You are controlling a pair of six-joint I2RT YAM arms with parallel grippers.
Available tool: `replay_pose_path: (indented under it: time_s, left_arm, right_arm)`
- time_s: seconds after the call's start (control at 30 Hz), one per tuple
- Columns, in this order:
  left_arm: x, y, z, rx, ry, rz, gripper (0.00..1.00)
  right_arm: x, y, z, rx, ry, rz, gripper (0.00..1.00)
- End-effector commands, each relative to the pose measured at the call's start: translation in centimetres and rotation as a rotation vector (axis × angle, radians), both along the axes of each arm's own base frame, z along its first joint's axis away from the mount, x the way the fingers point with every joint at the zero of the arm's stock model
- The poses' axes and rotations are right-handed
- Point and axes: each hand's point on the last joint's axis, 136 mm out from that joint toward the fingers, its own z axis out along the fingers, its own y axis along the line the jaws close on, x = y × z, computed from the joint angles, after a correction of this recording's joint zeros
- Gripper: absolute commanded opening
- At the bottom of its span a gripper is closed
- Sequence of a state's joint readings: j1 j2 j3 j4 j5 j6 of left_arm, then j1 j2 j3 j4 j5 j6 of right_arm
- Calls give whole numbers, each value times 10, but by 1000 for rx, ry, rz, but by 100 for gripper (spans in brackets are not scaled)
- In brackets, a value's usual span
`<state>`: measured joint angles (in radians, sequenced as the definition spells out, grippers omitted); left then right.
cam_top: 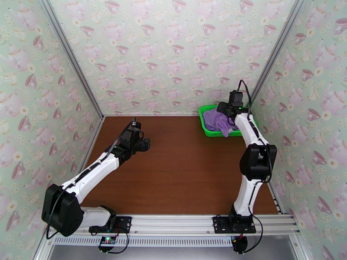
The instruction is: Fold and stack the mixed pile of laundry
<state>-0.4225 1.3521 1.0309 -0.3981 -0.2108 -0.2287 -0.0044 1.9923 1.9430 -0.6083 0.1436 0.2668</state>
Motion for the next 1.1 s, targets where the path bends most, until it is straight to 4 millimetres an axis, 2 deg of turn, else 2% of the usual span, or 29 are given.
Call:
replay_pose_path:
  time_s: [0.0,0.1,0.2,0.33,0.47,0.57,0.7,0.73,0.8,0.9,0.97,1.07]
  left_arm:
    - [-3,-7,-4,-21,4,-25,78]
    - [-4,-8,-5,-25,11,-29,78]
    - [-5,-8,-5,-27,16,-31,78]
    - [-8,-6,-6,-25,18,-25,78]
    - [-8,-5,-6,-21,19,-19,78]
    - [-8,-4,-9,-15,30,-19,78]
    - [-7,-4,-10,-14,31,-18,78]
    - [-7,-5,-9,-16,30,-19,78]
    - [-6,-5,-9,-16,32,-20,78]
    - [-5,-7,-7,-19,30,-24,78]
    - [-5,-7,-6,-20,30,-24,78]
    - [-4,-8,-6,-25,28,-26,78]
  right_arm:
    - [-33,6,-13,24,138,23,73]
    - [-40,12,-36,53,201,41,69]
    - [-37,15,-55,68,243,55,63]
    - [-33,12,-75,54,291,41,59]
    - [-28,11,-90,51,308,45,49]
    - [-25,11,-96,49,315,46,37]
    - [-24,12,-96,63,310,46,6]
    - [-24,12,-92,67,301,44,0]
    - [-25,13,-83,70,284,44,0]
    - [-28,15,-53,77,227,50,0]
    - [-31,16,-24,83,175,57,0]
    - [-35,20,35,89,55,80,0]
